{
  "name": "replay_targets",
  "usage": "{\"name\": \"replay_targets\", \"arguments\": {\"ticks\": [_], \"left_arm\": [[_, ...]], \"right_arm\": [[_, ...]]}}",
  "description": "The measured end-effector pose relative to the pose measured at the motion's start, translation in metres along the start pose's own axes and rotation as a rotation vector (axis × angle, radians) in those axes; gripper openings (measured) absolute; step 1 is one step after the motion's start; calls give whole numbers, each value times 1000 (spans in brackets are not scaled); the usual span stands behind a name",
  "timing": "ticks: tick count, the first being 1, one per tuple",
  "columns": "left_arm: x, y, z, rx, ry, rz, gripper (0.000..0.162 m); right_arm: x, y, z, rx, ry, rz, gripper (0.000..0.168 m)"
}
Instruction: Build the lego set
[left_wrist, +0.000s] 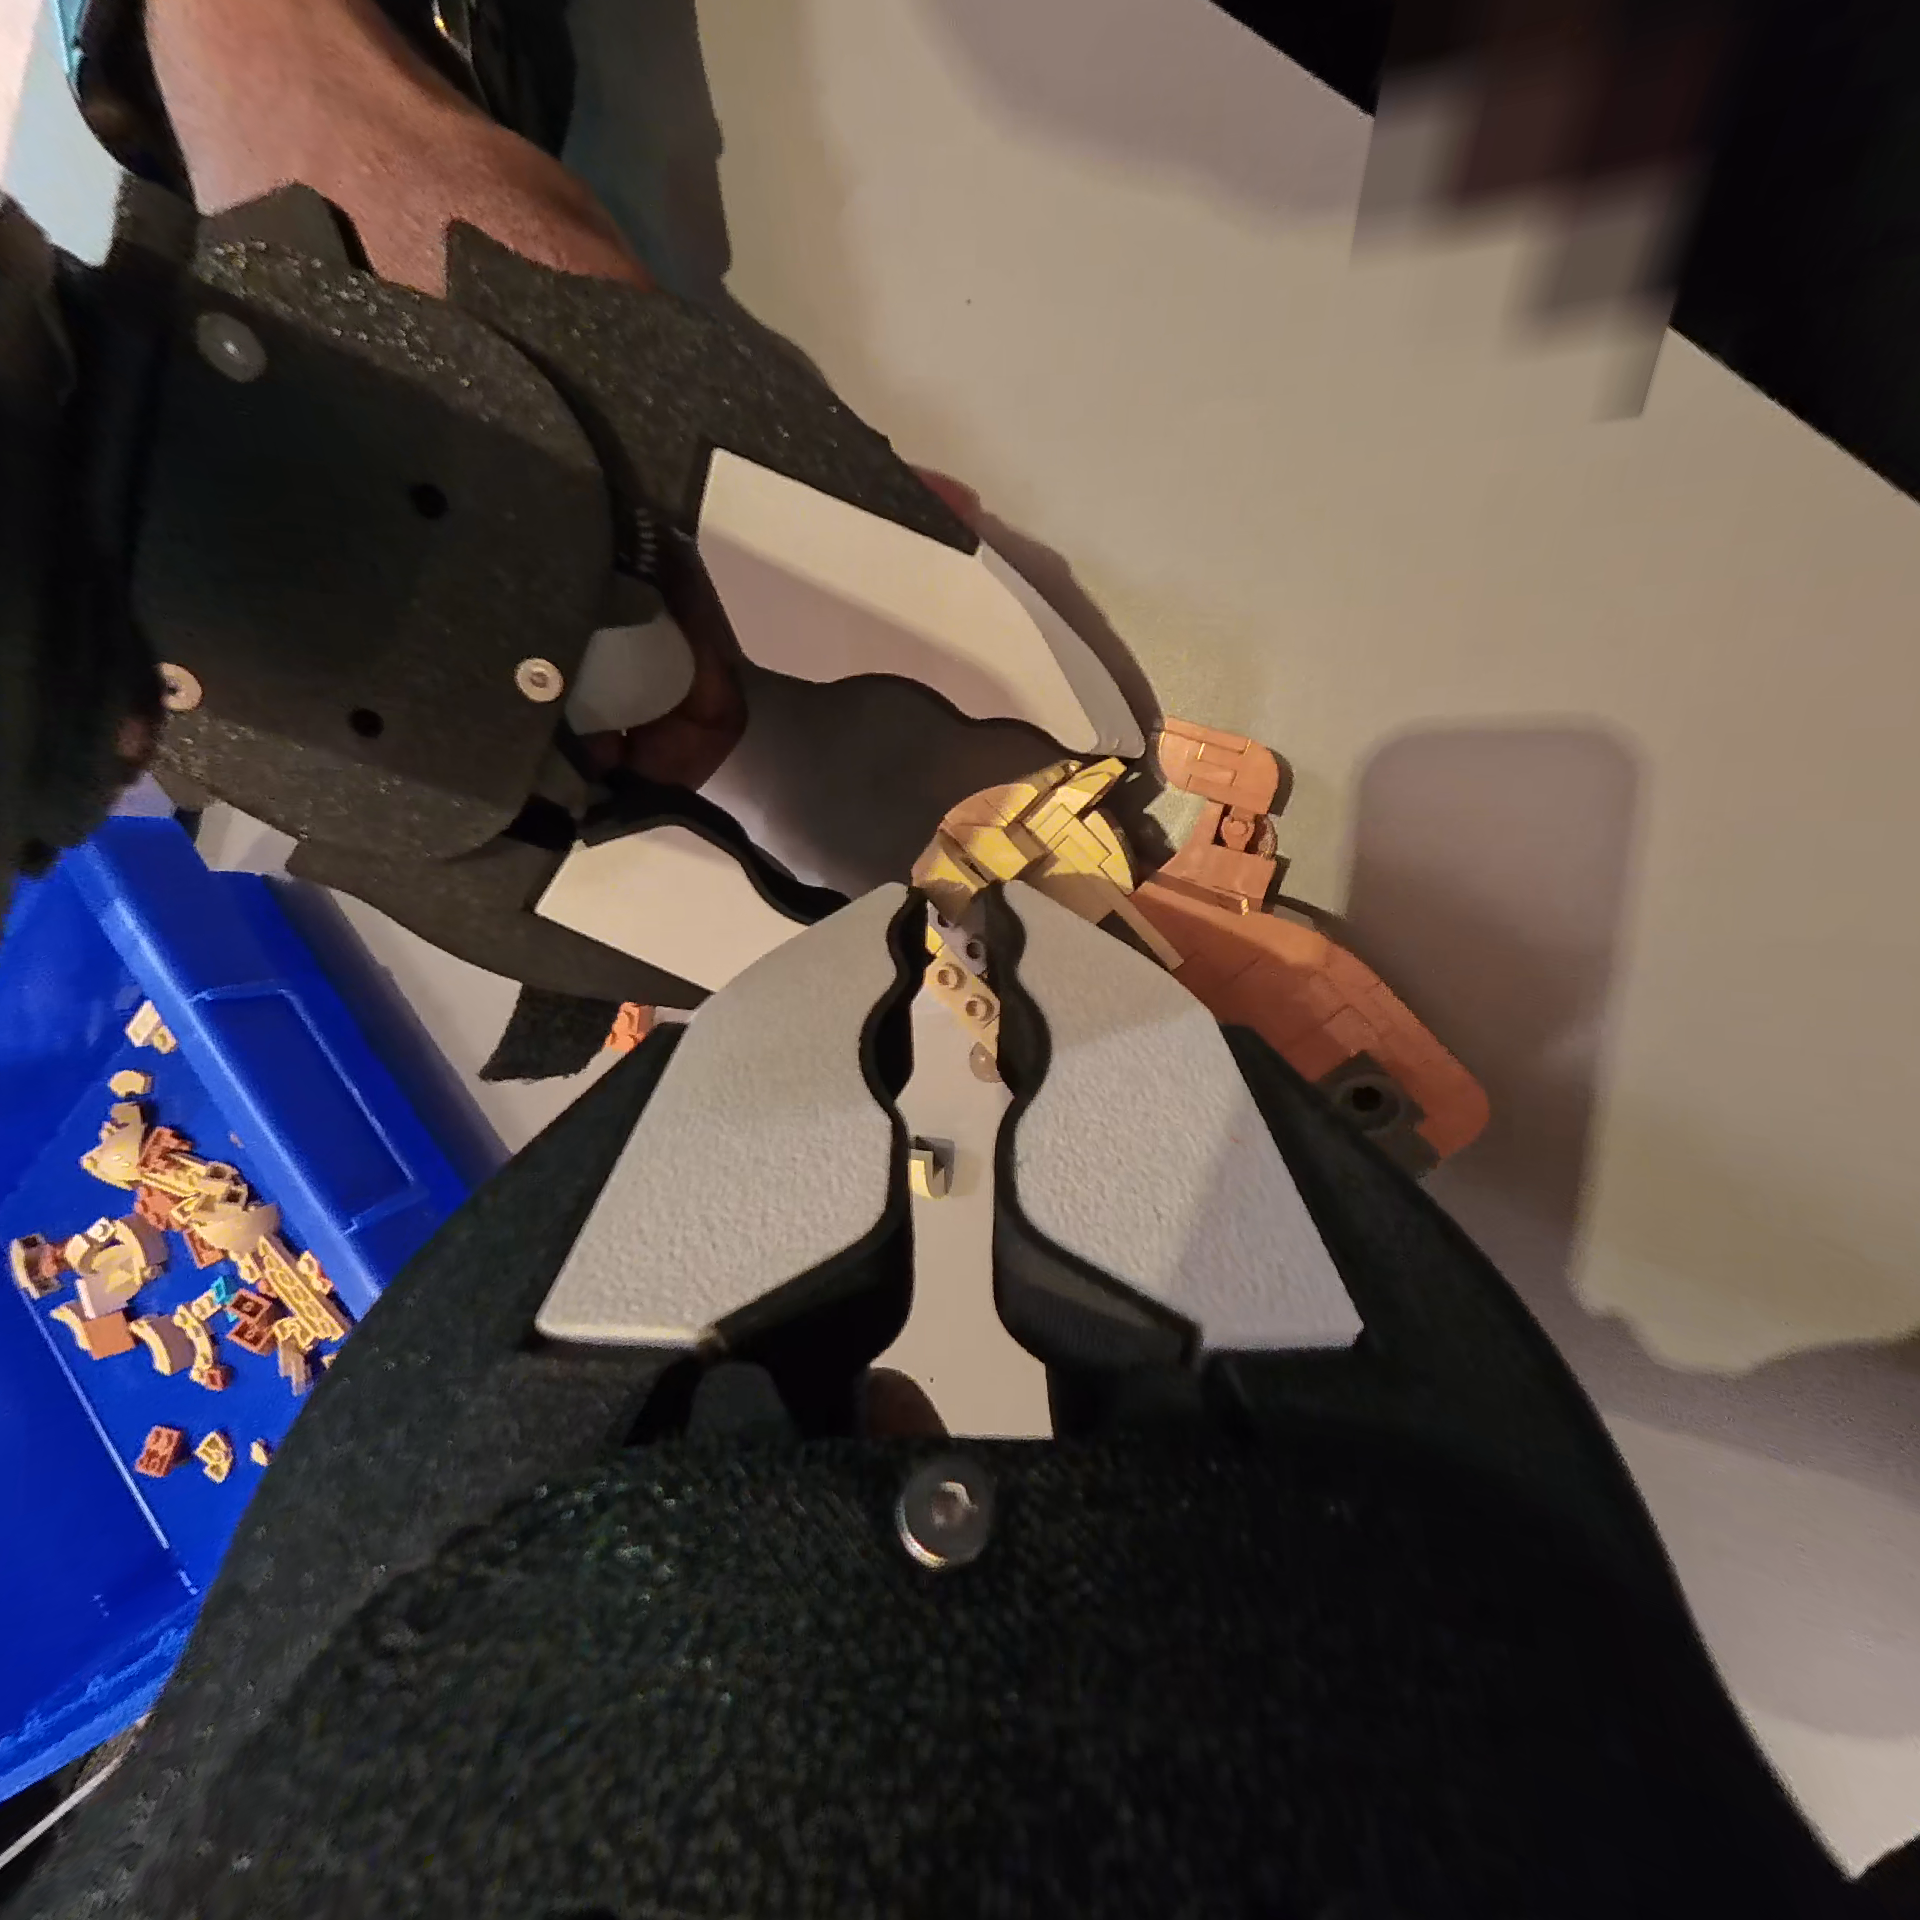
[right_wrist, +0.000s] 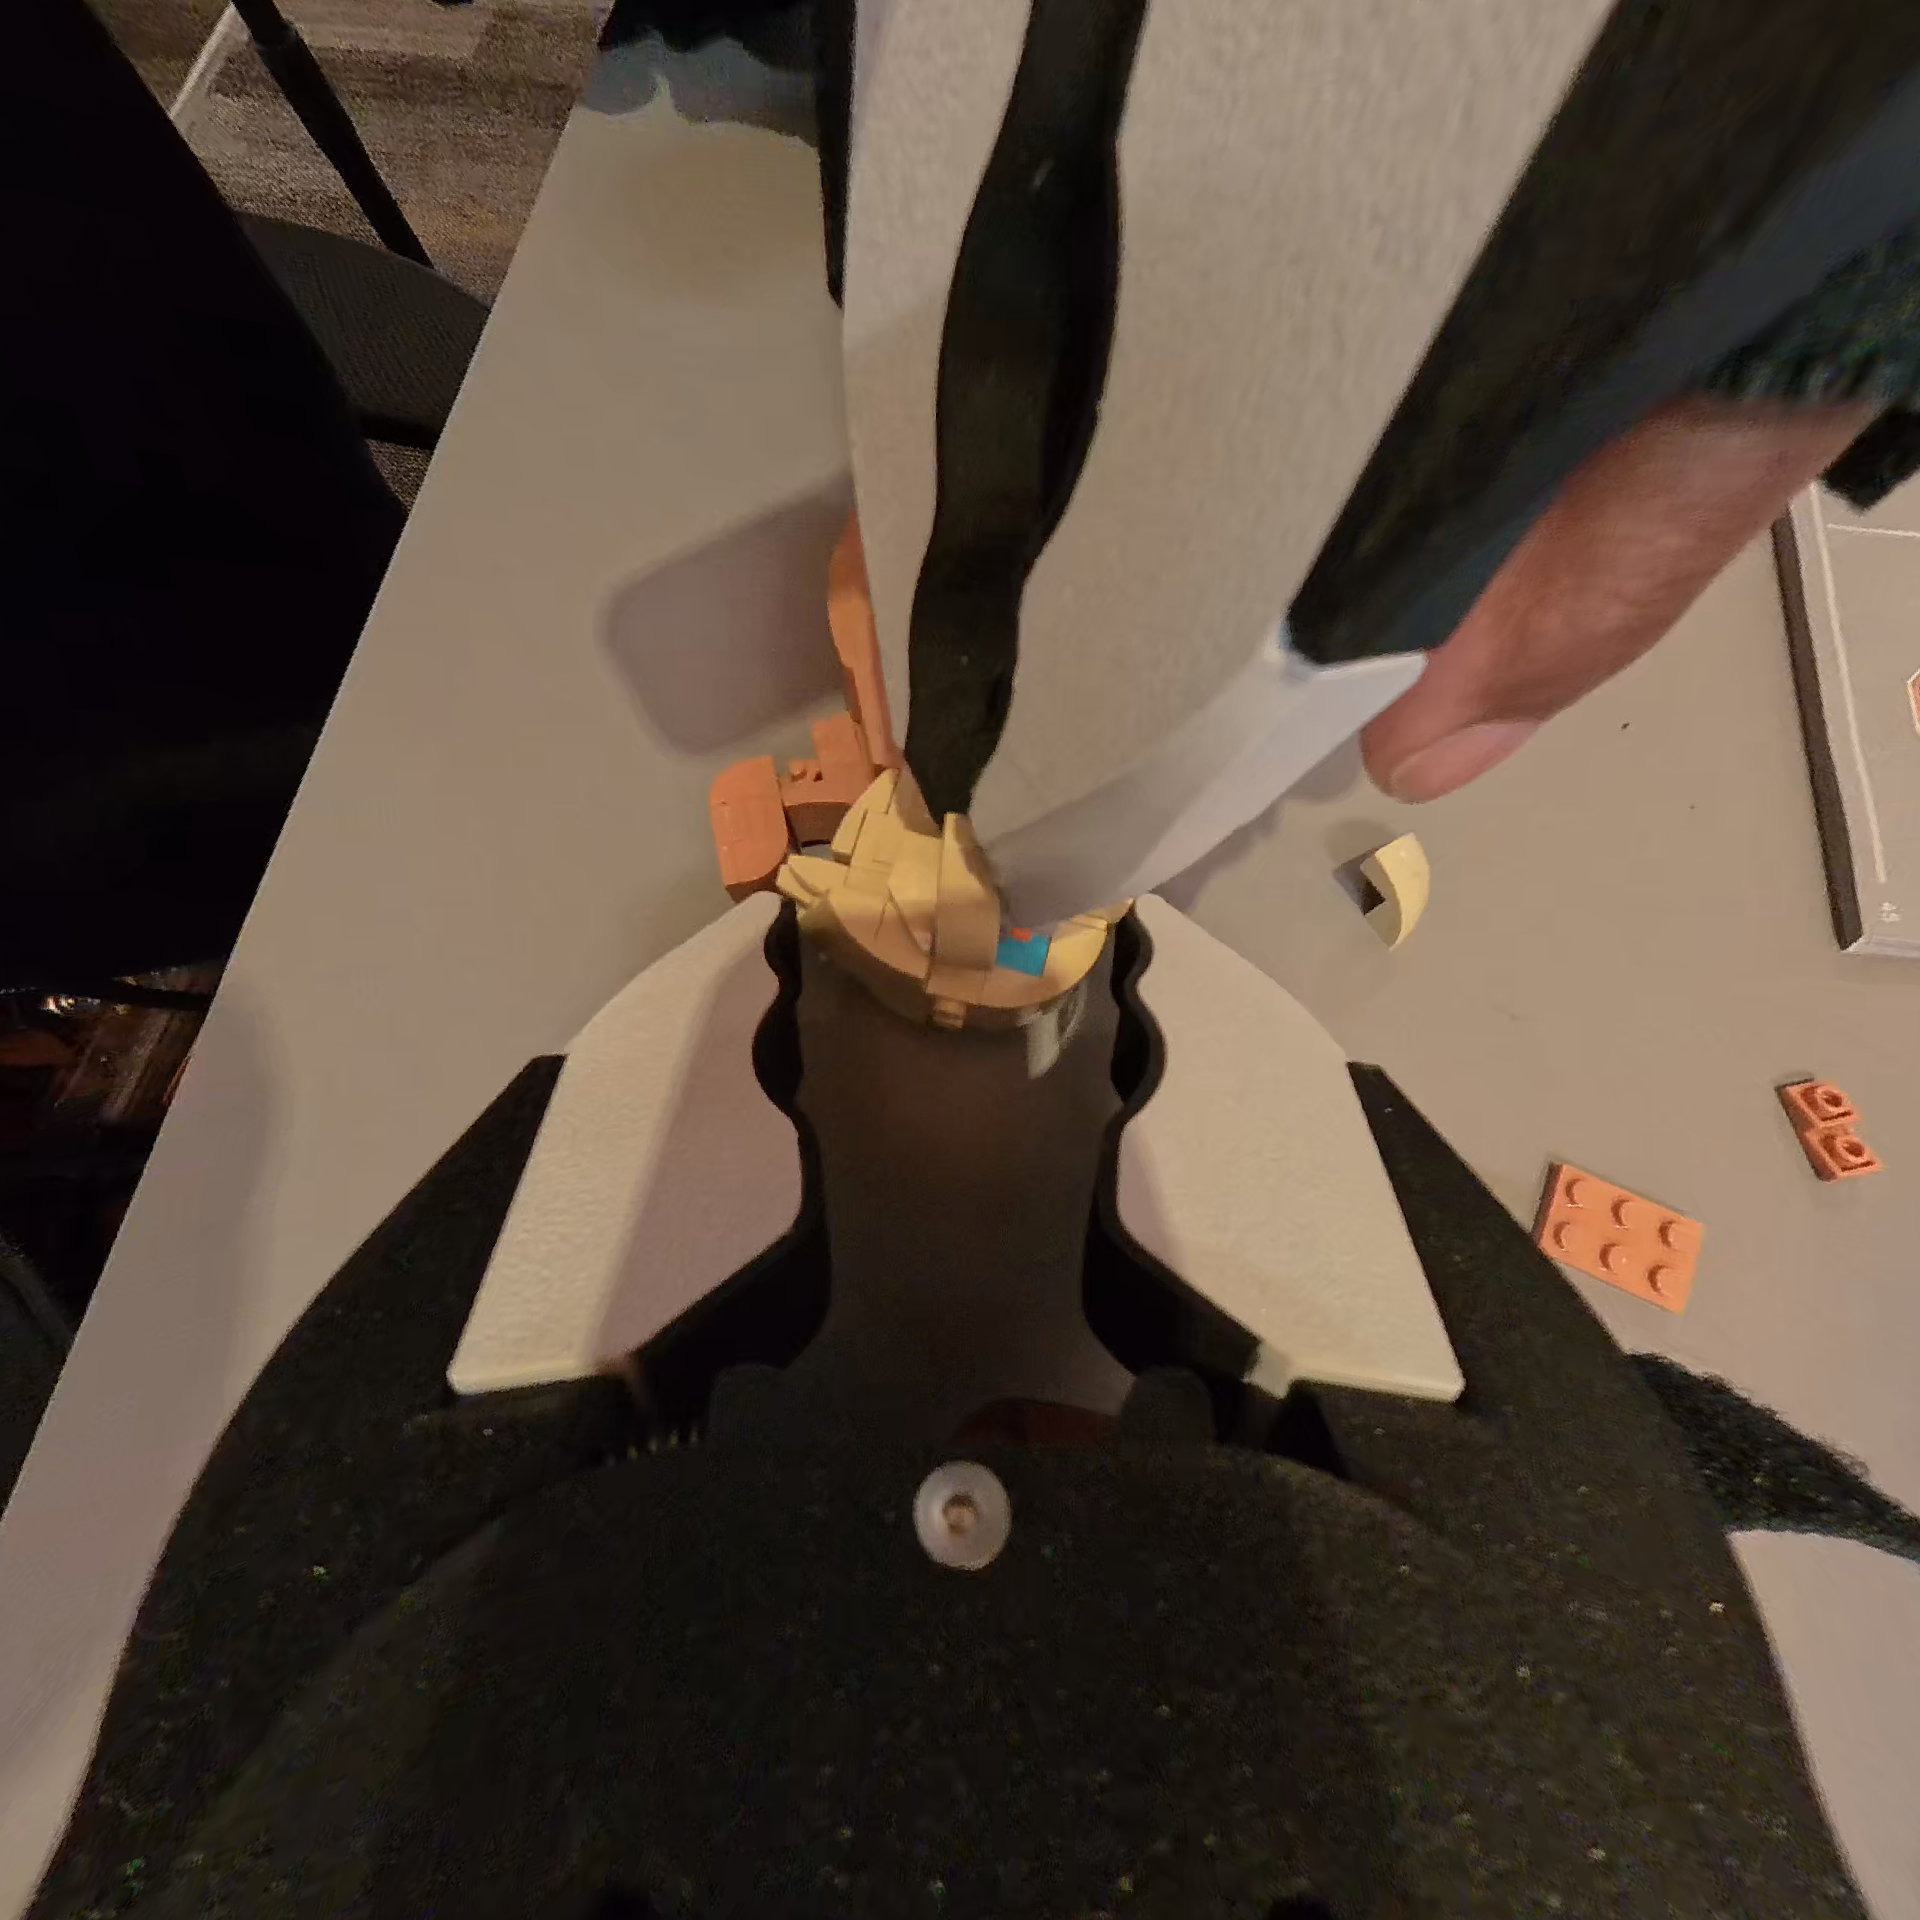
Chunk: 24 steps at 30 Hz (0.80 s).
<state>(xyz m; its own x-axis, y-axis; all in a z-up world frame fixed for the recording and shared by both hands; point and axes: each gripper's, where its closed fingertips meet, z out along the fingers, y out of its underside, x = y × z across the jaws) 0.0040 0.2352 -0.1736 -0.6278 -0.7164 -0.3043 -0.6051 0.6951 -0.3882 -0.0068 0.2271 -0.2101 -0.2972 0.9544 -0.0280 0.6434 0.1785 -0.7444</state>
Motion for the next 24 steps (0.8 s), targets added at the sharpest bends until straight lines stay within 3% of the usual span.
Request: {"name": "replay_targets", "arguments": {"ticks": [24], "left_arm": [[2,1,2,-3,85,-22,11]], "right_arm": [[-2,1,1,-4,-10,-2,58]]}}
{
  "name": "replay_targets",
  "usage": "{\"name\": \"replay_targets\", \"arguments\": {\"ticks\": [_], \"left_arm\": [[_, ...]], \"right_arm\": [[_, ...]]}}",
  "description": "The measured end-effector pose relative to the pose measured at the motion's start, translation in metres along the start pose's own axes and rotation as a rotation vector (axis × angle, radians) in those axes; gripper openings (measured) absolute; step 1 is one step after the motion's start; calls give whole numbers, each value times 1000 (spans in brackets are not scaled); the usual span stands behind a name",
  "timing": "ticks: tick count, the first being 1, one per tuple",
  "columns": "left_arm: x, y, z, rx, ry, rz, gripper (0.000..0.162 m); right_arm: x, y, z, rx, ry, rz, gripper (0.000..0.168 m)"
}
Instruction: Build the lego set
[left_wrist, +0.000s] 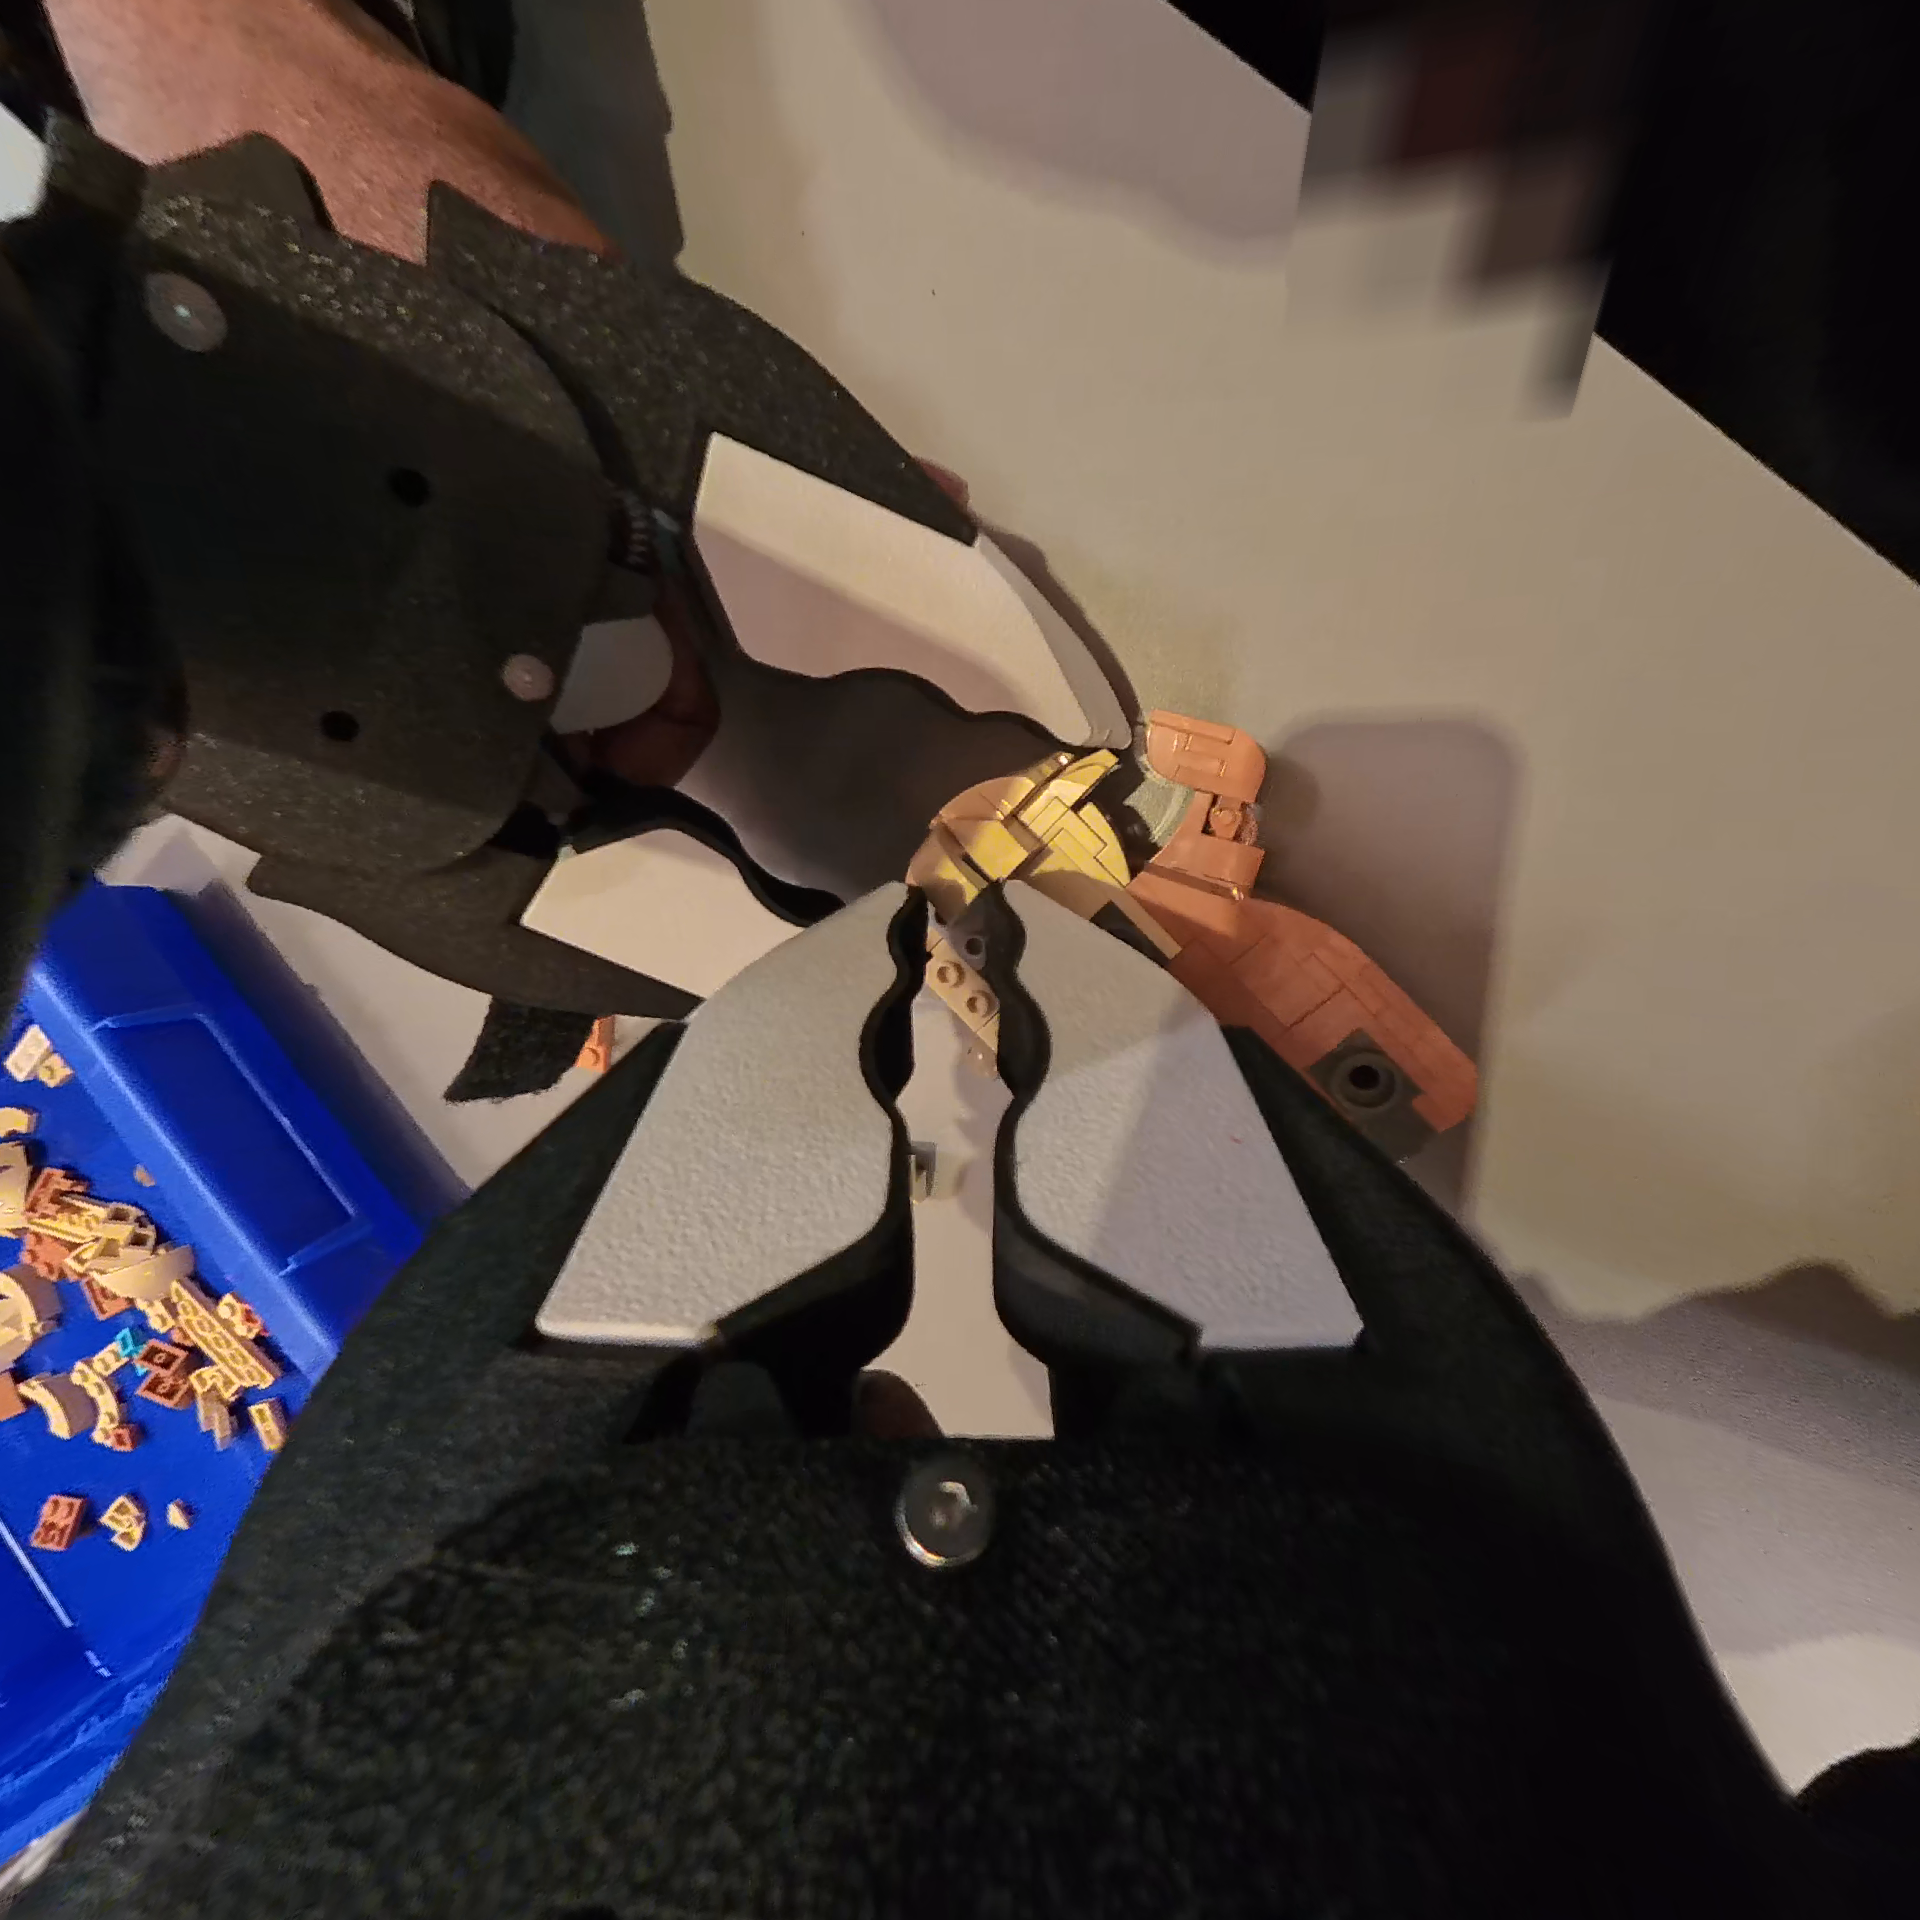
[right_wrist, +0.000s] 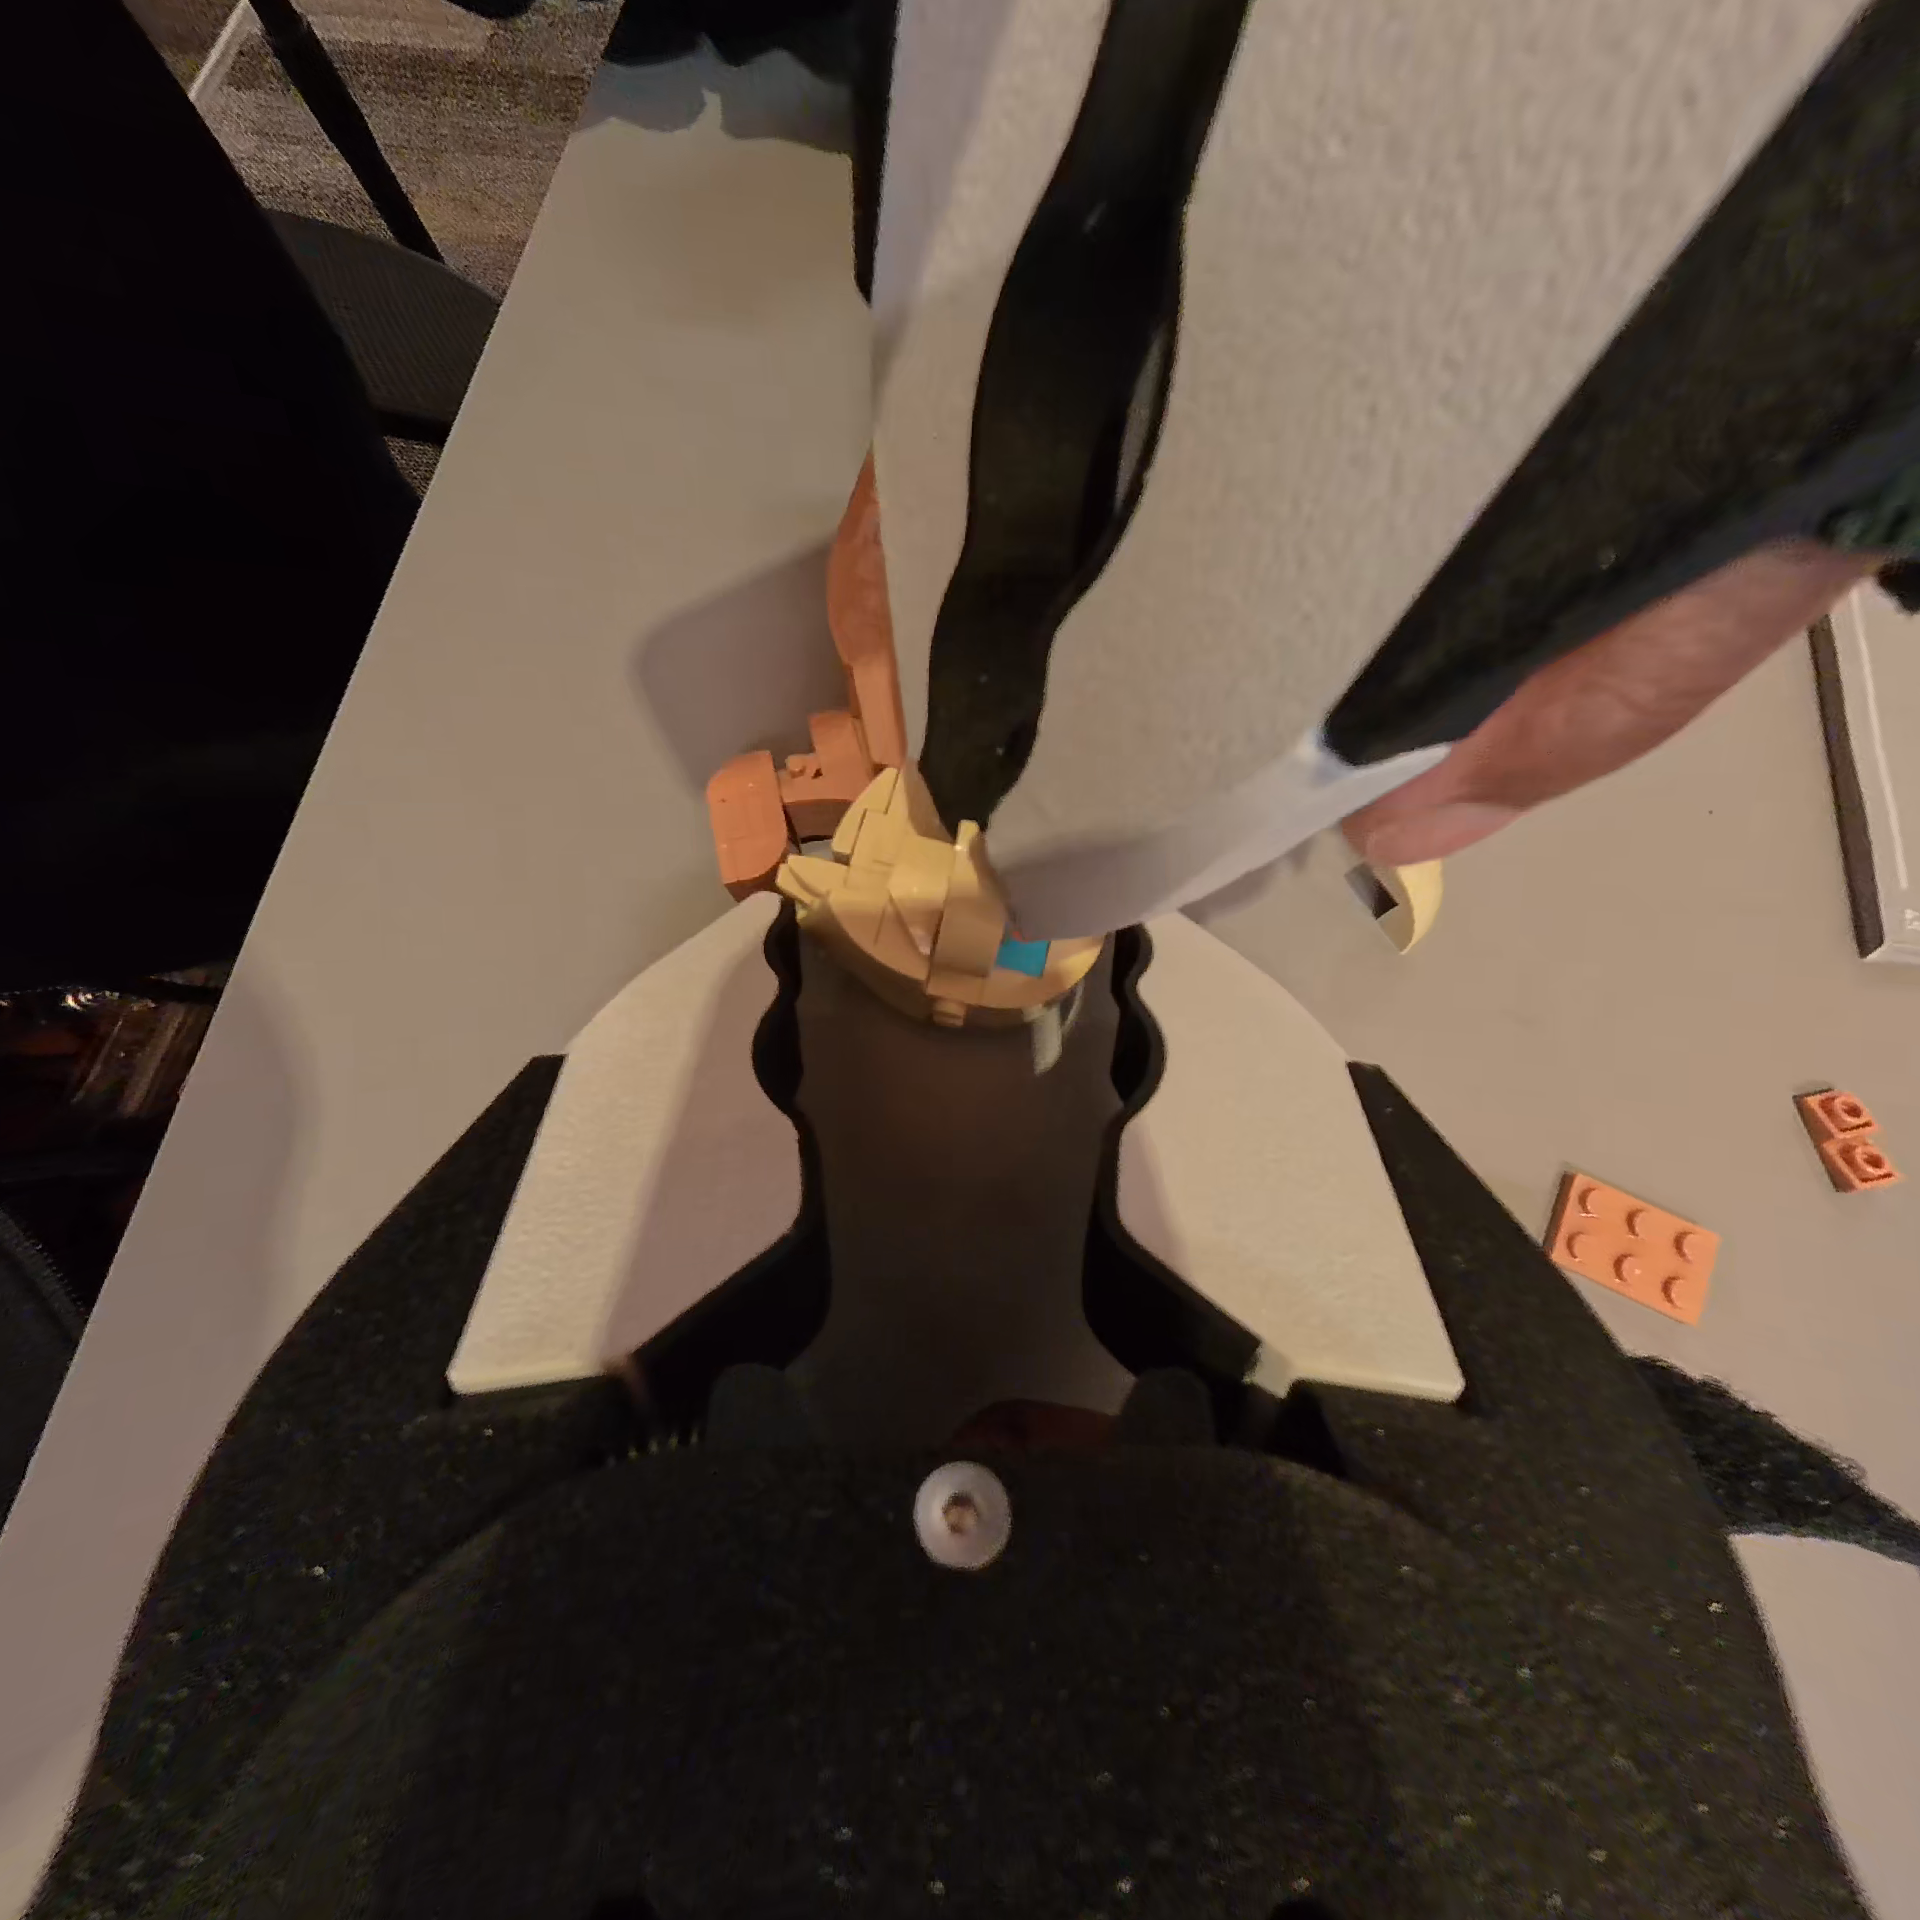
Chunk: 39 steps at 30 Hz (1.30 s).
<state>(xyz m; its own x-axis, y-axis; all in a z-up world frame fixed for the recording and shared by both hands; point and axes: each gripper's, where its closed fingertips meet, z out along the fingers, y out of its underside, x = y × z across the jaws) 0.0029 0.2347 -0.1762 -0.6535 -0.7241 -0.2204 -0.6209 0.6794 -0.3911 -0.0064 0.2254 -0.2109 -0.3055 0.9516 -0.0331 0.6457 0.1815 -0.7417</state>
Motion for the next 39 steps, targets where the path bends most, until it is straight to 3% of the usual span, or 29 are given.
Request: {"name": "replay_targets", "arguments": {"ticks": [17,21,27,39], "left_arm": [[1,2,-3,23,9,-9,14],[-1,-4,-11,67,-13,-14,20],[0,-13,-3,127,41,-56,43],[8,-15,7,102,154,-66,39]], "right_arm": [[-1,1,0,0,-9,6,58],[-1,0,0,1,-11,7,58],[-2,0,-1,7,-22,10,58],[-2,-1,-1,9,-25,11,58]]}}
